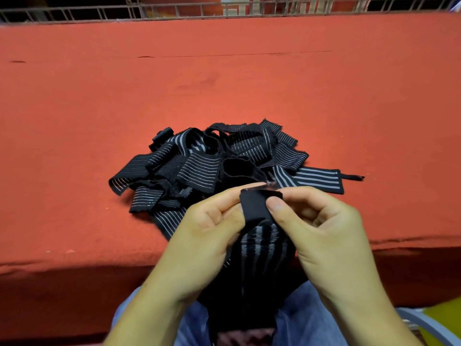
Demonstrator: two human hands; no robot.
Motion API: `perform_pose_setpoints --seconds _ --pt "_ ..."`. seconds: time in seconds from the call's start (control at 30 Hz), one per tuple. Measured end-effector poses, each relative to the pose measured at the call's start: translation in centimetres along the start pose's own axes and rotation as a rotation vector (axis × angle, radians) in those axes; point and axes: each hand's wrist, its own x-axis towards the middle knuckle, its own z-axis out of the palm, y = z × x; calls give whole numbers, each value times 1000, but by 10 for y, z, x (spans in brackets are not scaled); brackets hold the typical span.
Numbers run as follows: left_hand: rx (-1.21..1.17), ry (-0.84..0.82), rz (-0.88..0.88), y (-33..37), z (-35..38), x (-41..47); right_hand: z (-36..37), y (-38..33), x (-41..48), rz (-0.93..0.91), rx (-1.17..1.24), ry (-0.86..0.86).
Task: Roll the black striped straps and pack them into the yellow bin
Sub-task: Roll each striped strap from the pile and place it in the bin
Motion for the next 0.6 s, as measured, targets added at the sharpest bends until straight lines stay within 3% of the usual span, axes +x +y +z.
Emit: perform_pose_setpoints --seconds 0.3,0.6 --pt "-30 0 -12 3 3 -4 1 0 -1 5 7 -3" --pt "84 -18 54 4 -3 -5 2 2 -4 -78 -80 41"
